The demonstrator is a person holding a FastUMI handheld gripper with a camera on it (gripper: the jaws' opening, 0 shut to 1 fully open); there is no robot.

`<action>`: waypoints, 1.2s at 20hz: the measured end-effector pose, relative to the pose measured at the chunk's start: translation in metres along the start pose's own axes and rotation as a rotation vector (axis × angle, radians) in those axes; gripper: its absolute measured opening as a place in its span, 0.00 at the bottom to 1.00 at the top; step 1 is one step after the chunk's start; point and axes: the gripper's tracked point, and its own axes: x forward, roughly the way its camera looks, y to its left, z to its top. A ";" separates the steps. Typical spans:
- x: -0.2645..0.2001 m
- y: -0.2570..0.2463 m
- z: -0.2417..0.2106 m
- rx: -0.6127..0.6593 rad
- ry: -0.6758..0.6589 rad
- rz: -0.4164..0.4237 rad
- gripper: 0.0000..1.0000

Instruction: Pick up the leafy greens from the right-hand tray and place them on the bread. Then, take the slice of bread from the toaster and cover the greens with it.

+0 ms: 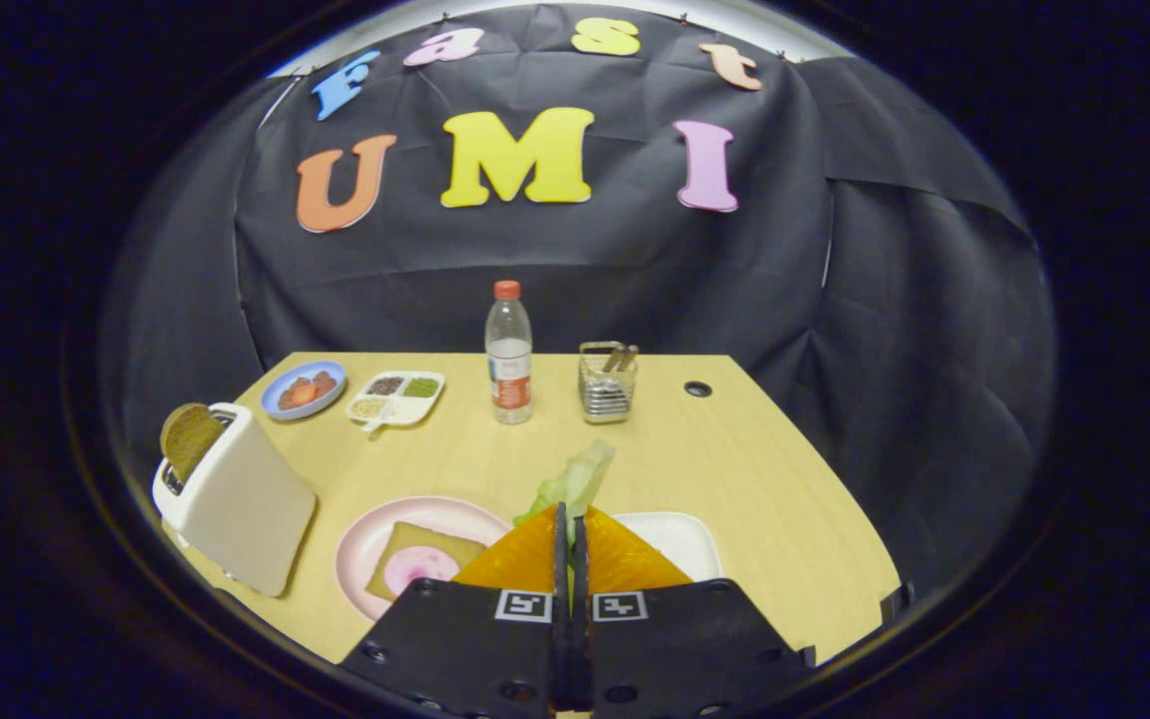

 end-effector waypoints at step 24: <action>0.090 0.106 -0.073 0.018 0.149 0.144 0.00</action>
